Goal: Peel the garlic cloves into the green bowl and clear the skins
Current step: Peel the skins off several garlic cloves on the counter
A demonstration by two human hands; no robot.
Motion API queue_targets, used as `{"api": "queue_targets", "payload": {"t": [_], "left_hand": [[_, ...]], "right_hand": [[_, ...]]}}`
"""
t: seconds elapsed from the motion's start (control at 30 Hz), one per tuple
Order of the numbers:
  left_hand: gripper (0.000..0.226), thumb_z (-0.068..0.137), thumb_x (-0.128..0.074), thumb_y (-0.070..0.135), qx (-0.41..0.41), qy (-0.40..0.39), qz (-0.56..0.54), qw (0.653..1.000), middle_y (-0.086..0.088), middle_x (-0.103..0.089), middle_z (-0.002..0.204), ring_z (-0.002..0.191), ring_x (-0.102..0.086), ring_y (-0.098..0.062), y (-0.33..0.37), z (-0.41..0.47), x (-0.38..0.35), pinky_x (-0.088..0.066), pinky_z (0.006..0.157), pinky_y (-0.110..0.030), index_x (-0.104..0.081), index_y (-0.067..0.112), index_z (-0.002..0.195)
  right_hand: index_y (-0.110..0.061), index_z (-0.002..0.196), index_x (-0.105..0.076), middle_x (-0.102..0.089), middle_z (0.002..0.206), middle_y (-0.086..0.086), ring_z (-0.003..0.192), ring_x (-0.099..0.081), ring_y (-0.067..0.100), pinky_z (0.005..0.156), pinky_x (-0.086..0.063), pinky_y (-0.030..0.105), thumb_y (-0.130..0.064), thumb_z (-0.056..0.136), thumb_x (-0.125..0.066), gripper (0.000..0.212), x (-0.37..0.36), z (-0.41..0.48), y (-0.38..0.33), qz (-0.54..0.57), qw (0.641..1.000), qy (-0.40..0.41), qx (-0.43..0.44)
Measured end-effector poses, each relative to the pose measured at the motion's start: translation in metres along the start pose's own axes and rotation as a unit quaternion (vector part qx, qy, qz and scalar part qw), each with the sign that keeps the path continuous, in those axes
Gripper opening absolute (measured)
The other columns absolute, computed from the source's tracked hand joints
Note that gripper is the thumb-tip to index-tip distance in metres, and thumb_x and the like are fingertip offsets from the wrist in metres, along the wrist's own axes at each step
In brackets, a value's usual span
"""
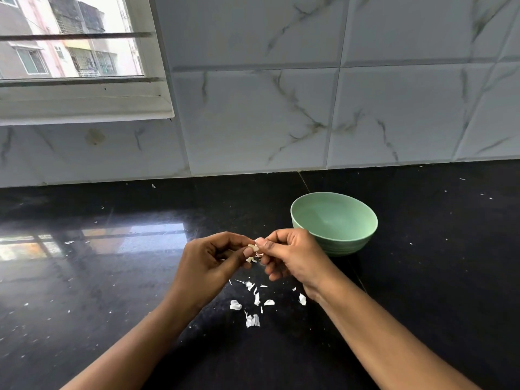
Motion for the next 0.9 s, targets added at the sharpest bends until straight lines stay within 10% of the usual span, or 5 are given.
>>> {"api": "queue_targets", "payload": {"t": [0.23, 0.43, 0.63, 0.77, 0.9], "left_hand": [[0.011, 0.079, -0.074, 0.024, -0.02, 0.014, 0.012, 1.0, 0.003, -0.075, 0.077, 0.066, -0.072, -0.017, 0.001, -0.003, 0.0, -0.06, 0.067, -0.04, -0.076, 0.023, 0.089], [0.015, 0.07, -0.071, 0.013, 0.017, 0.054, -0.059, 0.997, -0.004, -0.075, 0.073, 0.061, -0.071, -0.017, 0.002, 0.002, 0.007, -0.056, 0.062, -0.021, -0.073, 0.011, 0.084], [0.012, 0.065, -0.071, 0.011, 0.09, 0.044, -0.166, 0.981, -0.014, -0.073, 0.073, 0.056, -0.067, -0.02, -0.009, 0.005, 0.007, -0.057, 0.058, -0.027, -0.077, 0.014, 0.076], [0.013, 0.065, -0.07, 0.009, 0.108, 0.04, -0.188, 0.975, -0.012, -0.072, 0.071, 0.05, -0.064, -0.017, -0.01, 0.006, 0.007, -0.057, 0.055, -0.028, -0.073, 0.01, 0.077], [0.019, 0.065, -0.068, 0.005, 0.11, 0.035, -0.193, 0.974, -0.011, -0.071, 0.067, 0.048, -0.064, -0.019, -0.007, 0.006, 0.007, -0.055, 0.053, -0.026, -0.063, 0.002, 0.083]], "right_hand": [[-0.019, 0.051, -0.043, -0.037, 0.038, -0.009, 0.046, -0.037, 0.01, 0.054, -0.032, 0.032, -0.029, 0.092, -0.052, 0.043, 0.003, 0.006, 0.002, -0.253, 0.964, 0.076, 0.039], [-0.016, 0.065, -0.053, -0.052, 0.052, -0.004, 0.041, -0.045, 0.007, 0.043, -0.043, 0.028, -0.023, 0.094, -0.056, 0.03, 0.014, 0.005, -0.005, -0.137, 0.984, 0.087, 0.069], [-0.024, 0.098, -0.073, -0.073, 0.089, -0.002, 0.076, -0.068, 0.004, 0.062, -0.055, 0.02, -0.011, 0.085, -0.068, 0.018, 0.013, 0.003, -0.005, -0.216, 0.971, 0.045, 0.092], [-0.014, 0.076, -0.076, -0.073, 0.094, -0.003, 0.087, -0.063, -0.011, 0.072, -0.049, 0.008, -0.01, 0.07, -0.082, 0.01, 0.017, 0.0, -0.015, -0.199, 0.963, 0.091, 0.156], [-0.021, 0.07, -0.061, -0.07, 0.091, -0.006, 0.082, -0.067, 0.002, 0.072, -0.056, 0.026, -0.016, 0.068, -0.083, 0.023, 0.01, -0.008, -0.027, -0.208, 0.944, 0.084, 0.241]]}}
Point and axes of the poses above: each hand's wrist, its own z-axis towards the middle knuckle, its own x-axis out of the back of the hand, y = z × x, the point moved 5 cm from there along z, towards the middle knuckle
